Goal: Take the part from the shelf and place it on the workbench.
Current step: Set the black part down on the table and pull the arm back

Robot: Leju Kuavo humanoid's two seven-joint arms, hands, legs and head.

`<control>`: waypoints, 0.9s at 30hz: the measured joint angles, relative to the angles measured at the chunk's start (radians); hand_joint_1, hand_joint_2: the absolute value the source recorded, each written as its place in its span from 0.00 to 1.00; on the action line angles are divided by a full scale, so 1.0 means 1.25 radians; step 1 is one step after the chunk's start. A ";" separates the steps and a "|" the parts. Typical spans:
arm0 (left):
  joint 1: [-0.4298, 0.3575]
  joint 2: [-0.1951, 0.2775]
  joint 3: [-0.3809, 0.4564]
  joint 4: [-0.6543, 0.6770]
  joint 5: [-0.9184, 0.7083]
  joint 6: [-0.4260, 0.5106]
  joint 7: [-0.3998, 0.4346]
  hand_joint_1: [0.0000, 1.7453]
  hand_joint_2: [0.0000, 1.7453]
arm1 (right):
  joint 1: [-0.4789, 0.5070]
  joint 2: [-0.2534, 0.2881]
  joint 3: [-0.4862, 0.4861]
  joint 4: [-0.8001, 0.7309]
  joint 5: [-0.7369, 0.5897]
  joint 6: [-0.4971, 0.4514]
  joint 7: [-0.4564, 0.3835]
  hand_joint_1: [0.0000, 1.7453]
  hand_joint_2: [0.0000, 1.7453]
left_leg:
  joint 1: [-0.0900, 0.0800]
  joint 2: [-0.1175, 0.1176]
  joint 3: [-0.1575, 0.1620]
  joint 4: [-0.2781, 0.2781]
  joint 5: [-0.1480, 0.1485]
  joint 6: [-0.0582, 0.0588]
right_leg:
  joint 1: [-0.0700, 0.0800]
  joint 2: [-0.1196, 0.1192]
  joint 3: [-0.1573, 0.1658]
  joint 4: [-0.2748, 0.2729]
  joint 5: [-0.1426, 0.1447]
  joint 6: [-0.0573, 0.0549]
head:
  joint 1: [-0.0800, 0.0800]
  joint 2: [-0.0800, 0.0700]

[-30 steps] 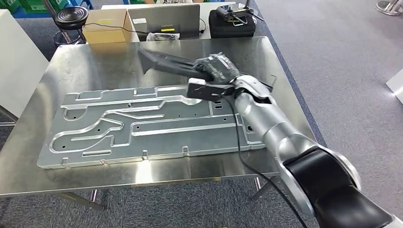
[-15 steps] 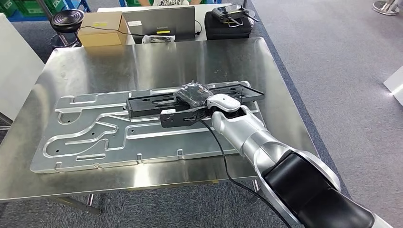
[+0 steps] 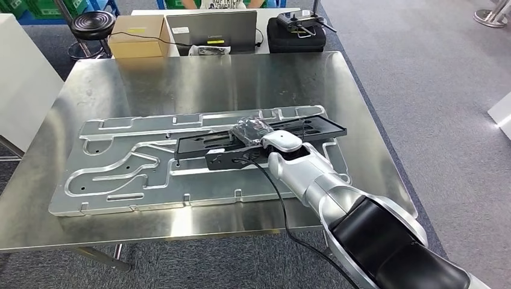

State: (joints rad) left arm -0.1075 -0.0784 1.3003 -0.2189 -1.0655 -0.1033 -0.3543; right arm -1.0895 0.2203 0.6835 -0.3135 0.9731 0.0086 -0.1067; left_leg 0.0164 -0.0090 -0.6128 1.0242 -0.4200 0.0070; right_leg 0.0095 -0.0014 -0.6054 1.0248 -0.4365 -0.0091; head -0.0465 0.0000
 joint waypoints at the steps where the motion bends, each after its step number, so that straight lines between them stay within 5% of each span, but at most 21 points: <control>1: -0.002 -0.002 -0.002 0.000 0.000 -0.001 0.000 0.00 0.00 | 0.001 0.001 0.001 0.001 0.002 0.000 0.000 1.00 1.00 | 0.001 0.000 0.001 -0.002 0.000 -0.004 | 0.002 -0.001 0.001 -0.006 -0.001 -0.002 | 0.000 0.000; 3: -0.004 -0.003 -0.005 0.001 -0.001 -0.001 0.001 0.00 0.00 | 0.004 0.002 0.003 0.002 0.004 0.000 0.000 1.00 1.00 | 0.001 0.001 0.004 -0.004 0.000 -0.013 | 0.001 -0.001 0.008 -0.017 0.005 -0.007 | 0.000 0.000; 5: -0.004 -0.003 -0.008 0.001 -0.002 -0.001 0.001 0.00 0.00 | 0.006 0.005 0.005 0.003 0.006 0.002 0.001 0.50 0.50 | 0.000 0.002 -0.008 0.030 -0.024 -0.019 | -0.006 -0.003 0.018 -0.032 0.013 -0.012 | 0.000 0.000; 7: -0.003 -0.003 -0.009 0.002 -0.001 -0.001 0.002 0.00 0.50 | 0.012 0.006 0.006 0.006 0.010 0.008 0.001 0.00 0.00 | 0.002 0.002 -0.048 0.124 -0.076 -0.024 | -0.009 -0.004 0.021 -0.039 0.017 -0.015 | 0.000 0.000; 9: -0.001 -0.004 -0.009 0.002 -0.002 -0.001 0.002 0.00 1.00 | 0.027 0.006 0.007 0.010 0.014 0.009 0.001 0.00 0.00 | 0.005 0.003 -0.083 0.203 -0.106 -0.029 | -0.010 -0.004 0.020 -0.037 0.016 -0.015 | 0.000 0.000; 11: 0.002 -0.003 -0.011 0.002 -0.007 0.002 0.003 0.00 0.50 | 0.038 0.006 0.007 0.012 0.014 0.000 -0.002 0.00 0.00 | 0.009 0.003 -0.065 0.172 -0.078 -0.034 | -0.012 0.000 0.019 -0.032 0.014 -0.012 | 0.000 0.000; 13: 0.002 -0.004 -0.014 0.002 -0.014 0.008 0.007 0.00 0.00 | 0.041 0.005 0.007 0.013 0.011 -0.013 -0.009 0.00 0.00 | 0.012 0.004 -0.009 0.064 -0.032 -0.036 | -0.014 0.005 0.016 -0.021 0.008 -0.003 | 0.000 0.000; 15: -0.001 -0.005 -0.015 0.002 -0.018 0.012 0.008 0.00 0.00 | 0.043 0.005 0.006 0.013 0.006 -0.025 -0.018 0.00 0.00 | 0.011 0.003 0.020 0.004 -0.016 -0.028 | -0.012 0.010 0.010 -0.011 0.005 0.007 | 0.000 0.000; 19: -0.003 -0.007 -0.017 0.002 -0.016 0.013 0.008 0.00 0.00 | 0.047 -0.001 -0.003 0.013 -0.002 -0.039 -0.029 0.00 0.00 | 0.008 0.002 0.018 -0.001 -0.013 -0.006 | -0.014 0.011 0.002 -0.001 -0.002 0.023 | 0.000 0.000; 24: -0.004 -0.008 -0.022 0.002 -0.016 0.014 0.008 0.00 0.00 | 0.053 -0.009 -0.016 0.013 -0.012 -0.061 -0.042 0.00 0.00 | 0.006 0.006 0.014 -0.003 -0.010 0.005 | -0.018 0.006 -0.103 0.215 -0.101 0.033 | 0.000 0.000; 25: -0.004 -0.008 -0.023 0.002 -0.017 0.014 0.008 0.00 0.00 | 0.055 -0.010 -0.020 0.013 -0.014 -0.064 -0.046 0.00 0.00 | 0.005 0.006 0.014 -0.003 -0.010 0.006 | -0.018 0.006 -0.110 0.226 -0.097 0.032 | 0.000 0.000; 27: -0.006 -0.009 -0.027 0.003 -0.019 0.014 0.010 0.00 0.00 | 0.056 -0.012 -0.026 0.013 -0.017 -0.068 -0.051 0.00 0.00 | 0.003 0.005 0.016 -0.003 -0.011 0.005 | -0.016 0.006 -0.075 0.152 -0.047 0.024 | 0.000 0.000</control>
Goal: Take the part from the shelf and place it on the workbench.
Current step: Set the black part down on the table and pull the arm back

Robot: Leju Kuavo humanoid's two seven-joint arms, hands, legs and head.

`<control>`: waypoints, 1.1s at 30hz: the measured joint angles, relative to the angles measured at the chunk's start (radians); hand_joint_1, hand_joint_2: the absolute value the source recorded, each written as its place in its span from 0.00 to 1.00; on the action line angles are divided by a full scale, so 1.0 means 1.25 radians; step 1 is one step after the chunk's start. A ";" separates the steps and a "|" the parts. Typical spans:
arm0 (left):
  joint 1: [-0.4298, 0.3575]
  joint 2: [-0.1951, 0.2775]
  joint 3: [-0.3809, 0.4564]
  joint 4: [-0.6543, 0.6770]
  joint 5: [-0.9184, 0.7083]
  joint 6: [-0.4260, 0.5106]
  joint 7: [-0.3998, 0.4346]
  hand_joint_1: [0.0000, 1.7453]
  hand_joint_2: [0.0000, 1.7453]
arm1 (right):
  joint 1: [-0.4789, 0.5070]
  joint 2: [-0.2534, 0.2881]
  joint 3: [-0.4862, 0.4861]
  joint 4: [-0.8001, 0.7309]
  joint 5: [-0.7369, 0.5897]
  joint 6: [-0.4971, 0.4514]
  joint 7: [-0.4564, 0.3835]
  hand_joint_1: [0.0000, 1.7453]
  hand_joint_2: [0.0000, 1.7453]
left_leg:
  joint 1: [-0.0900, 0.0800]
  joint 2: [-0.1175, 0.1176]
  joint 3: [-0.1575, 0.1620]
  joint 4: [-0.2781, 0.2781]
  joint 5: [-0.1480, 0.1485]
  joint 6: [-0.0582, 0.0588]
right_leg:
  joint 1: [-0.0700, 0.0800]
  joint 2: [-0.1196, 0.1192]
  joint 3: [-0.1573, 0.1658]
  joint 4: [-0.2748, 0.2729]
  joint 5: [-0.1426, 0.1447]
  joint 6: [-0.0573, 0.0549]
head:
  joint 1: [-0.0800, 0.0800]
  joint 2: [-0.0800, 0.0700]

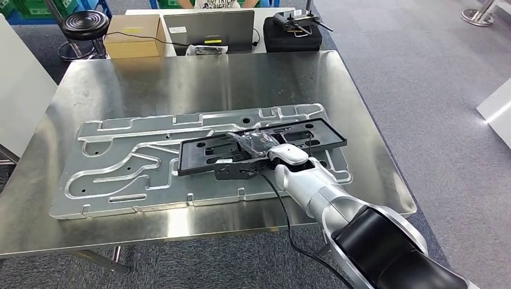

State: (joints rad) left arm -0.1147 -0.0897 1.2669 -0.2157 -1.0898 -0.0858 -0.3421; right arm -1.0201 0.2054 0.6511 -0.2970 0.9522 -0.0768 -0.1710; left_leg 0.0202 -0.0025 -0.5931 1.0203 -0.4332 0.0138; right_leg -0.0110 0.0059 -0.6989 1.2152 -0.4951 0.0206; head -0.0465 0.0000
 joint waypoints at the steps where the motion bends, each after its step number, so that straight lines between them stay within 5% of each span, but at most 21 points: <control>1: -0.001 -0.001 -0.002 0.000 -0.001 0.000 0.000 0.00 0.00 | -0.001 -0.001 -0.002 0.000 -0.001 -0.001 -0.002 0.00 0.00 | -0.001 -0.001 0.001 0.000 0.000 -0.001 | 0.002 0.000 0.029 -0.061 0.025 -0.006 | 0.000 0.000; 3: -0.003 -0.004 -0.003 0.001 -0.002 0.000 0.001 0.00 0.00 | -0.002 -0.001 -0.005 0.000 -0.003 -0.004 -0.006 0.00 0.00 | -0.002 -0.002 0.000 0.000 0.000 -0.006 | 0.009 -0.001 0.068 -0.145 0.053 -0.015 | 0.000 0.000; 8: -0.005 -0.005 -0.005 0.001 -0.002 0.002 0.009 0.00 0.00 | 0.000 -0.002 -0.029 -0.015 -0.046 -0.060 -0.074 0.00 0.00 | -0.001 -0.002 -0.011 0.018 -0.016 -0.027 | 0.006 -0.003 0.078 -0.175 0.062 -0.029 | 0.000 0.000; 11: -0.004 -0.005 -0.005 0.001 -0.001 0.002 0.012 0.00 0.00 | 0.005 -0.002 -0.067 -0.041 -0.102 -0.095 -0.162 0.00 0.00 | 0.000 -0.001 -0.076 0.160 -0.088 -0.034 | 0.006 -0.005 0.080 -0.179 0.064 -0.036 | 0.000 0.000; 13: -0.001 -0.005 -0.005 0.001 0.000 0.002 0.012 0.00 0.00 | 0.013 -0.004 -0.095 -0.063 -0.132 -0.107 -0.211 0.00 0.00 | 0.001 -0.001 -0.107 0.223 -0.101 -0.037 | 0.007 -0.004 0.080 -0.177 0.062 -0.037 | 0.000 0.000; 14: 0.001 -0.005 -0.005 0.001 0.001 0.002 0.012 0.00 0.00 | 0.016 -0.005 -0.109 -0.075 -0.140 -0.110 -0.227 0.00 0.00 | 0.001 -0.001 -0.102 0.208 -0.084 -0.037 | 0.007 -0.004 0.081 -0.175 0.060 -0.036 | 0.000 0.000; 17: 0.001 -0.004 -0.005 0.001 0.003 0.002 0.012 0.00 0.00 | 0.018 -0.008 -0.136 -0.105 -0.149 -0.111 -0.240 0.00 0.00 | 0.000 0.001 -0.029 0.052 -0.009 -0.032 | 0.007 -0.003 0.080 -0.163 0.053 -0.029 | 0.000 0.000; 19: 0.001 -0.004 -0.005 0.002 0.003 0.002 0.013 0.00 0.00 | 0.021 -0.011 -0.146 -0.120 -0.150 -0.109 -0.242 0.00 0.00 | -0.002 0.000 -0.007 0.005 0.001 -0.024 | 0.010 -0.003 0.077 -0.158 0.050 -0.022 | 0.000 0.000; 23: 0.001 -0.006 -0.005 0.002 0.004 0.002 0.012 0.00 0.00 | 0.027 -0.014 -0.158 -0.139 -0.151 -0.110 -0.242 0.00 0.00 | -0.001 -0.001 -0.007 -0.001 0.005 -0.005 | 0.009 -0.003 0.068 -0.140 0.036 -0.006 | 0.000 0.000; 26: 0.000 -0.006 -0.005 0.002 0.004 0.003 0.012 0.00 0.00 | 0.030 -0.018 -0.163 -0.146 -0.151 -0.110 -0.242 0.00 0.00 | 0.001 0.000 -0.007 -0.004 0.007 0.002 | 0.004 -0.003 0.004 -0.006 -0.034 0.006 | 0.000 0.000; 28: 0.001 -0.006 -0.005 0.002 0.004 0.003 0.012 0.00 0.00 | 0.037 -0.021 -0.165 -0.146 -0.152 -0.110 -0.243 0.00 0.00 | 0.000 -0.001 -0.008 -0.003 0.007 0.003 | 0.003 -0.003 -0.035 0.069 -0.054 0.009 | 0.000 0.000; 30: 0.001 -0.006 -0.005 0.002 0.004 0.003 0.012 0.00 0.00 | 0.041 -0.022 -0.166 -0.150 -0.158 -0.114 -0.253 0.00 0.00 | 0.000 -0.002 -0.007 -0.003 0.007 0.003 | 0.003 -0.003 -0.017 0.026 -0.014 0.006 | 0.000 0.000; 33: 0.000 -0.007 -0.005 0.002 0.007 0.002 0.012 0.00 0.00 | 0.042 -0.029 -0.178 -0.180 -0.199 -0.136 -0.295 0.00 0.00 | -0.003 -0.003 -0.007 -0.002 0.006 -0.003 | 0.009 -0.003 0.058 -0.133 0.054 -0.008 | 0.000 0.000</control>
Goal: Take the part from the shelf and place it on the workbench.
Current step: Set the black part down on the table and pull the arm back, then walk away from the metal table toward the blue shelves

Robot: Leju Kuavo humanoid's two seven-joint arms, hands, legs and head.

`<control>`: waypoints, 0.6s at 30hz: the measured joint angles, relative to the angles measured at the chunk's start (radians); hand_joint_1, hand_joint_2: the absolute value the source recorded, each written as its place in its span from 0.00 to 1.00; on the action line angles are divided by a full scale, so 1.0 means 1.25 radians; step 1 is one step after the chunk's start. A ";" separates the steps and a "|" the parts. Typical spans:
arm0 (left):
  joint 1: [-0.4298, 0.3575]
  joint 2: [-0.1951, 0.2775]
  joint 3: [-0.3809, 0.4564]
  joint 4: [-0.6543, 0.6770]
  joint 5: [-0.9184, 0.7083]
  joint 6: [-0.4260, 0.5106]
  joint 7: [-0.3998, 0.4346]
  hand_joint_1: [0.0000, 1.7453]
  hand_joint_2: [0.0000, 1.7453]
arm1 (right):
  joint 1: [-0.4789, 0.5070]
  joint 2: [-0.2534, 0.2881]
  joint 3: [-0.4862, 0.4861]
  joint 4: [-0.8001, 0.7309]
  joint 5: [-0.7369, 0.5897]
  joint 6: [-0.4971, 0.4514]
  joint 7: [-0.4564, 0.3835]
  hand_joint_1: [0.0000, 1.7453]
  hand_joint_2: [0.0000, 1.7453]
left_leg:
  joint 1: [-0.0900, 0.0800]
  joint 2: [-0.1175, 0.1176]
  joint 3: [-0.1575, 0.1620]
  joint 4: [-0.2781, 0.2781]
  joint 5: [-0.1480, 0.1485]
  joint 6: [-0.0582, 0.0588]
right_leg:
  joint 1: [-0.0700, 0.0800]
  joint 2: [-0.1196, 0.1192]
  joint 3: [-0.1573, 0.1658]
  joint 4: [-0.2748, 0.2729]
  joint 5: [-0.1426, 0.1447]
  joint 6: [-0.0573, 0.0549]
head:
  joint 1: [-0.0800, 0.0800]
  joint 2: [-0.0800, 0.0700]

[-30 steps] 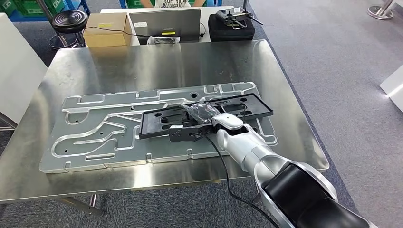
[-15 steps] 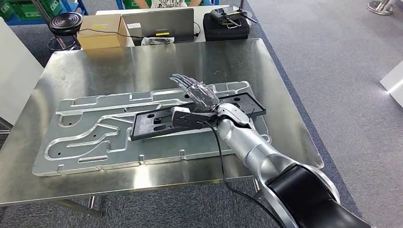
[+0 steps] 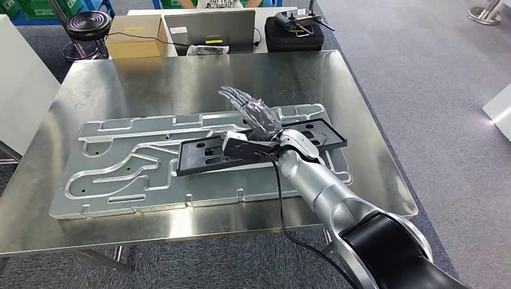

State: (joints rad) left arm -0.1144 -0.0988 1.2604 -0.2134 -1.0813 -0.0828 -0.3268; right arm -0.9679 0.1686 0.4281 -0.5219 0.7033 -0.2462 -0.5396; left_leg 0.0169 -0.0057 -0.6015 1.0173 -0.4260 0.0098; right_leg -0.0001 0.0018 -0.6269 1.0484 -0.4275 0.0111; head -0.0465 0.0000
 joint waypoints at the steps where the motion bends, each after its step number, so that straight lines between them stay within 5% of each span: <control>1: 0.000 0.000 0.000 0.000 0.002 0.000 0.000 0.00 0.00 | 0.002 -0.005 -0.008 -0.019 -0.023 -0.004 -0.017 0.00 0.00 | 0.000 0.000 -0.001 0.000 0.000 -0.004 | 0.003 0.000 0.010 -0.023 0.005 -0.004 | 0.000 0.000; 5: 0.003 0.002 0.003 0.000 0.020 0.000 -0.004 0.00 0.00 | 0.038 -0.051 -0.058 -0.160 -0.180 0.031 -0.071 0.00 0.00 | -0.001 0.000 -0.004 0.008 -0.010 -0.019 | 0.001 -0.005 0.018 -0.041 0.008 -0.018 | 0.000 0.000; 9: 0.011 0.005 0.012 0.000 0.041 0.000 -0.007 0.00 0.00 | 0.143 -0.125 -0.140 -0.388 -0.306 0.027 -0.089 0.00 0.00 | 0.001 0.001 -0.079 0.183 -0.101 -0.025 | -0.002 -0.011 0.026 -0.048 0.008 -0.027 | 0.000 0.000; 11: 0.016 0.006 0.024 0.000 0.061 0.002 -0.013 0.00 0.00 | 0.276 -0.178 -0.212 -0.556 -0.316 -0.047 -0.091 0.00 0.00 | 0.002 0.001 -0.091 0.215 -0.101 -0.026 | -0.001 -0.015 0.033 -0.048 0.002 -0.022 | 0.000 0.000; 15: 0.039 0.007 0.046 0.000 0.082 0.007 -0.027 0.00 0.00 | 0.598 -0.251 -0.457 -0.877 -0.363 -0.135 -0.093 0.00 0.00 | 0.004 -0.008 0.006 0.041 -0.029 -0.020 | -0.003 -0.033 0.045 -0.031 -0.019 -0.008 | 0.000 0.000; 18: 0.044 0.011 0.054 0.000 0.084 0.006 -0.035 0.00 0.00 | 0.719 -0.258 -0.594 -1.011 -0.366 -0.147 -0.094 0.00 0.00 | 0.001 -0.014 0.015 0.015 -0.029 -0.008 | -0.002 -0.020 0.031 -0.020 -0.017 0.006 | 0.000 0.000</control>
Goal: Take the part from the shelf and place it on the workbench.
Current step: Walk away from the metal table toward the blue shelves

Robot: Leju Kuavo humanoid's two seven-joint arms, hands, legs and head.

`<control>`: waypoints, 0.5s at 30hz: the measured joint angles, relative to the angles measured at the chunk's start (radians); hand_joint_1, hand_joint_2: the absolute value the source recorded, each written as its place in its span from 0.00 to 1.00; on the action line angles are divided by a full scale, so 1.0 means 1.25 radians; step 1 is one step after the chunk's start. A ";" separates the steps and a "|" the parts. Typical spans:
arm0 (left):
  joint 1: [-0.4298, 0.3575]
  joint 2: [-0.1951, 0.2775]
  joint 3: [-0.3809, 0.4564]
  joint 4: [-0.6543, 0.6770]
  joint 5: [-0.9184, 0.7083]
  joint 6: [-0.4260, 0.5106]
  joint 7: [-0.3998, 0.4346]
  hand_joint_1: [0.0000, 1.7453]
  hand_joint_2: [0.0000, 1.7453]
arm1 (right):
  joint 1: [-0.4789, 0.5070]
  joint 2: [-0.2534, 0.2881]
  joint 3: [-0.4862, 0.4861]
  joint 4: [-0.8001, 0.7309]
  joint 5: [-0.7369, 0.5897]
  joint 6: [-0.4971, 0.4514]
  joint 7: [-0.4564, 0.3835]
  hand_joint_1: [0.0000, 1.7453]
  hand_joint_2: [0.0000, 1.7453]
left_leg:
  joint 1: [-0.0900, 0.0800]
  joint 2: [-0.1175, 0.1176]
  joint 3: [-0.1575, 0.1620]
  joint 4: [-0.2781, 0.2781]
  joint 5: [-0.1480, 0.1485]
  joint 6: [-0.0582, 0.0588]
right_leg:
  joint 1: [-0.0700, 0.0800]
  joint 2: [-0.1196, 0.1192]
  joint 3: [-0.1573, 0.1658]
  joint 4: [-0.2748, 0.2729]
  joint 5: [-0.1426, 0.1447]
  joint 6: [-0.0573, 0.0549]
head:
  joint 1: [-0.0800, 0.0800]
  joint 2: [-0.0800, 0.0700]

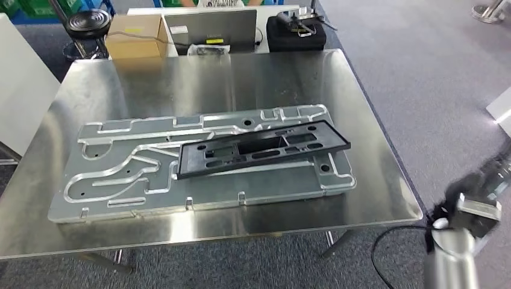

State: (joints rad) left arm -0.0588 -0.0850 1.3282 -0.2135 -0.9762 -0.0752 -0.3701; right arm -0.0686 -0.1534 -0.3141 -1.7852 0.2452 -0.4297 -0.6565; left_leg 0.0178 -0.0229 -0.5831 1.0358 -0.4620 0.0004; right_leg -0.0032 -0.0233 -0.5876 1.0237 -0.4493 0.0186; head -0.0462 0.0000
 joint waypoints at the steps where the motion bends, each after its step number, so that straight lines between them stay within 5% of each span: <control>1: -0.002 0.001 0.002 0.000 0.001 -0.001 -0.003 0.00 0.00 | 0.054 -0.001 -0.023 -0.042 0.005 -0.008 0.000 0.00 0.00 | 0.000 0.001 0.000 -0.001 0.002 0.006 | -0.001 0.002 0.001 -0.002 -0.001 0.005 | 0.000 0.000; 3: -0.003 0.003 0.005 0.000 0.002 -0.003 -0.007 0.00 0.00 | 0.143 -0.003 -0.063 -0.109 0.013 -0.032 0.000 0.00 0.00 | 0.003 0.004 0.000 -0.008 0.009 0.017 | -0.004 0.006 -0.007 0.025 -0.033 0.013 | 0.000 0.000; 6: -0.005 0.006 0.006 0.000 0.002 -0.003 -0.009 0.00 0.00 | 0.215 -0.001 -0.107 -0.167 0.021 -0.064 0.000 0.00 0.00 | 0.000 0.014 -0.010 -0.009 0.018 0.024 | -0.007 0.013 -0.054 0.157 -0.124 0.022 | 0.000 0.000; 8: -0.008 0.006 0.006 0.000 0.002 -0.002 -0.009 0.00 0.00 | 0.251 0.001 -0.127 -0.192 0.026 -0.069 0.000 0.00 0.00 | -0.001 0.017 -0.020 -0.009 0.027 0.024 | -0.008 0.013 -0.056 0.197 -0.139 0.023 | 0.000 0.000; 9: -0.010 0.007 0.006 0.000 0.001 -0.002 -0.009 0.00 0.00 | 0.264 0.004 -0.139 -0.201 0.028 -0.067 0.000 0.00 0.00 | -0.001 0.017 -0.026 -0.009 0.032 0.023 | -0.009 0.014 -0.034 0.174 -0.126 0.022 | 0.000 0.000; 12: -0.013 0.007 0.007 0.000 0.001 -0.004 -0.008 0.00 0.00 | 0.281 0.011 -0.184 -0.222 0.024 -0.050 0.000 0.00 0.00 | -0.002 0.018 -0.039 -0.010 0.048 0.016 | -0.005 0.014 0.078 0.014 -0.081 0.013 | 0.000 0.000; 13: -0.013 0.007 0.007 0.000 0.001 -0.004 -0.008 0.00 0.00 | 0.284 0.014 -0.200 -0.226 0.023 -0.041 0.000 0.00 0.00 | -0.002 0.017 -0.040 -0.011 0.054 0.011 | -0.003 0.015 0.099 -0.019 -0.075 0.009 | 0.000 0.000; 15: -0.013 0.006 0.008 0.000 0.001 -0.005 -0.007 0.00 0.00 | 0.285 0.021 -0.230 -0.228 0.023 -0.020 0.000 0.00 0.00 | -0.002 0.017 -0.038 -0.017 0.066 0.000 | 0.003 0.016 0.104 -0.033 -0.065 -0.001 | 0.000 0.000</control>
State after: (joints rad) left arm -0.0754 -0.0769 1.3381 -0.2136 -0.9753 -0.0813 -0.3784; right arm 0.2875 -0.1277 -0.6022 -2.0704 0.2735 -0.4552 -0.6564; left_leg 0.0156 -0.0021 -0.6310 1.0143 -0.3789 0.0007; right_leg 0.0007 -0.0036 -0.4579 0.9827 -0.5307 0.0169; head -0.0462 0.0000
